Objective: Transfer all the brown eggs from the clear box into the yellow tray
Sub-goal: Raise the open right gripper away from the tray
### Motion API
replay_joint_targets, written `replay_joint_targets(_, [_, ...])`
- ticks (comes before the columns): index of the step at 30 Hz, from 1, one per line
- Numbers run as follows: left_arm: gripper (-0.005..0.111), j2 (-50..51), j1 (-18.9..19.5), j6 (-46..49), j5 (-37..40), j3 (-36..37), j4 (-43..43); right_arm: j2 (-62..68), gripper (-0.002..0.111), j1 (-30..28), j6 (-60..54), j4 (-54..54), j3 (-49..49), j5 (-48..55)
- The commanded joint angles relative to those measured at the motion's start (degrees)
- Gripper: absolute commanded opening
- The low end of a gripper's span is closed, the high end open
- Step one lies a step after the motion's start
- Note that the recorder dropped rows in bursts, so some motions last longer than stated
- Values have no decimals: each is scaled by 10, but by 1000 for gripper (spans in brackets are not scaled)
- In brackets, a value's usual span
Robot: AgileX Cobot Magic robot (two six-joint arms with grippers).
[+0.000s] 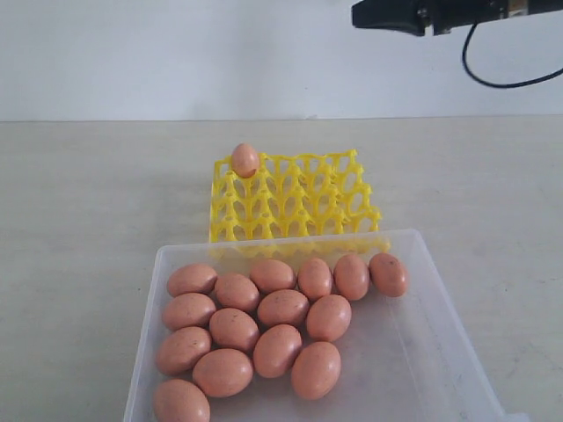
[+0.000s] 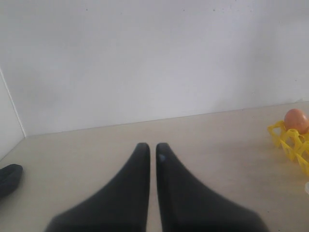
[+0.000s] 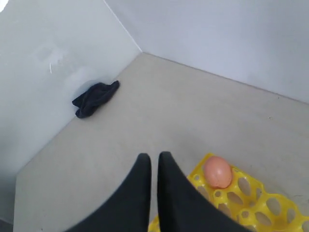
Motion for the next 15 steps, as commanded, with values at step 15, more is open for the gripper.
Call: replay_joint_targets(15, [4,-2,-4,2,-4,2,-2,-329,0,-69,-468,4,289,803])
